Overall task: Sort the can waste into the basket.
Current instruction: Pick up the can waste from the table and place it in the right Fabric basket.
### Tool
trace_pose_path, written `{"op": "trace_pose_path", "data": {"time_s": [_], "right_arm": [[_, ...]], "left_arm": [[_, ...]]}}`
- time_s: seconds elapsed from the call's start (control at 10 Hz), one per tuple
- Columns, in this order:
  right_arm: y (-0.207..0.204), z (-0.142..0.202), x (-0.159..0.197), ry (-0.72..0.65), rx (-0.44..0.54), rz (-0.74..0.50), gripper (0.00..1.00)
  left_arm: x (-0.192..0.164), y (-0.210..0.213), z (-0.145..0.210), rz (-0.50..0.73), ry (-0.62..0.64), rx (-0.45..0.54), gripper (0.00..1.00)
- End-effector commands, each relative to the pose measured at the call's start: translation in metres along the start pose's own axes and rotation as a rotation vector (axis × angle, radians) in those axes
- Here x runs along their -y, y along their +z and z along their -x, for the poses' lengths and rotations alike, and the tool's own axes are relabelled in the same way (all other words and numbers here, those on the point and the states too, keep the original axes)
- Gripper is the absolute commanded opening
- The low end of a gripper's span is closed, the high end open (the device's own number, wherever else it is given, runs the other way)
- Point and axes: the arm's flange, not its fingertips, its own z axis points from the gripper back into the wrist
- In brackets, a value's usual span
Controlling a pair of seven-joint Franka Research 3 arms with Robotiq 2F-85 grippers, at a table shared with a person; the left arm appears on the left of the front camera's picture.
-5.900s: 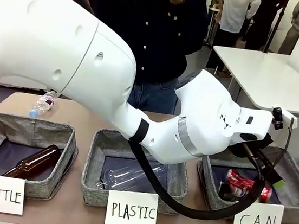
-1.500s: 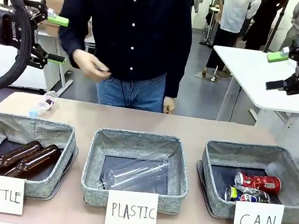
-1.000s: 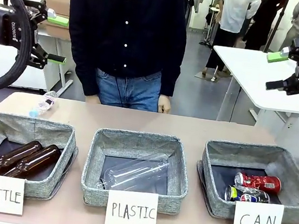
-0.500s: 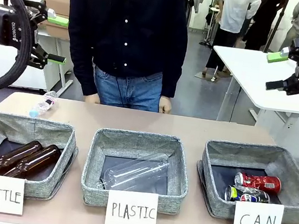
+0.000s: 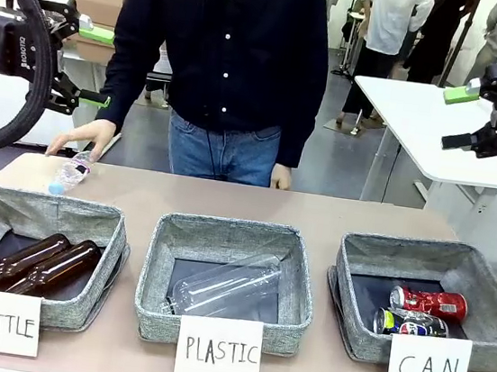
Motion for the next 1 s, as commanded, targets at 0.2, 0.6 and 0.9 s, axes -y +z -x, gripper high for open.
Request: {"op": "trace_pose_path", "data": {"time_s": [0.2, 0.6, 0.9], "right_arm": [[-0.0019, 0.0002, -0.0008, 0.021, -0.003, -0.002, 1.0], [-0.0019, 0.0002, -0.0008, 0.021, -0.003, -0.002, 1.0], [-0.0019, 0.0002, -0.0008, 0.021, -0.003, -0.002, 1.0]], "left_arm": [[0.0022, 0.0012, -0.0016, 0.009, -0.009, 0.003, 1.0], [0.0022, 0.0012, -0.0016, 0.009, -0.009, 0.003, 1.0], [0.0022, 0.0012, -0.0016, 0.009, -0.009, 0.003, 1.0]]}}
